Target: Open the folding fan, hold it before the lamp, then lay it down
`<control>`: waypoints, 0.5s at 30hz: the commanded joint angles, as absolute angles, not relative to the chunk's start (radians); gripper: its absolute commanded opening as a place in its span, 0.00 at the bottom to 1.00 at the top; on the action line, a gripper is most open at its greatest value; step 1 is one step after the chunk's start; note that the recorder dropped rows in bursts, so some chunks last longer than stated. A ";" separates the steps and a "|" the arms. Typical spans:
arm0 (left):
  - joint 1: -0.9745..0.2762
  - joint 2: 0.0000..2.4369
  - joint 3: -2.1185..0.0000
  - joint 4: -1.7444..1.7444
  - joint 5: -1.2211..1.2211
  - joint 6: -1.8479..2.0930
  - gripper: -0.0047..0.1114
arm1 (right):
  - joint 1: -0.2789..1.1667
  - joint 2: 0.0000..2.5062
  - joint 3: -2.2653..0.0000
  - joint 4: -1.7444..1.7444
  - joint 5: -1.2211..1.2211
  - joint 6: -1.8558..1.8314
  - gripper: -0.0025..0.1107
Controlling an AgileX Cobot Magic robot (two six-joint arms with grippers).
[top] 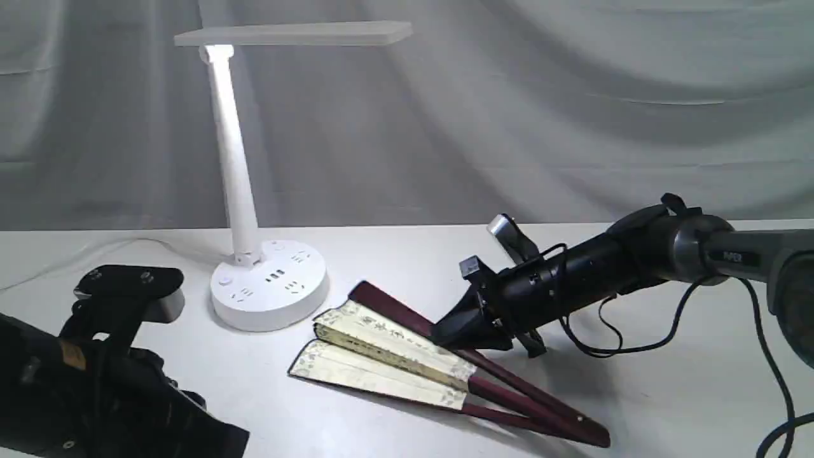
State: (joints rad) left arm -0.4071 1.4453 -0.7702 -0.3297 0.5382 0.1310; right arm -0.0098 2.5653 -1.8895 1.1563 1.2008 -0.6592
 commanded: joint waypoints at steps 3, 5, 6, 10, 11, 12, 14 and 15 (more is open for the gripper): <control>-0.412 1.445 -0.774 -0.333 0.527 0.134 0.28 | -0.010 2.591 -1.881 1.143 1.185 -0.681 0.02; -0.412 1.445 -0.774 -0.333 0.527 0.134 0.28 | -0.012 2.591 -1.881 1.164 1.198 -0.681 0.02; -0.412 1.445 -0.774 -0.333 0.527 0.134 0.28 | -0.014 2.591 -1.881 1.184 1.209 -0.681 0.02; -0.412 1.445 -0.774 -0.333 0.527 0.134 0.28 | -0.025 2.591 -1.881 1.307 1.221 -0.689 0.02; -0.412 1.445 -0.774 -0.333 0.525 0.134 0.28 | -0.030 2.591 -1.881 1.351 1.221 -0.688 0.02; -0.412 1.445 -0.774 -0.333 0.523 0.134 0.28 | -0.034 2.591 -1.881 1.387 1.221 -0.691 0.02; -0.412 1.445 -0.774 -0.333 0.514 0.139 0.28 | -0.043 2.587 -1.881 1.405 1.221 -0.681 0.02; -0.412 1.445 -0.774 -0.331 0.512 0.156 0.28 | -0.048 2.578 -1.881 1.405 1.221 -0.681 0.02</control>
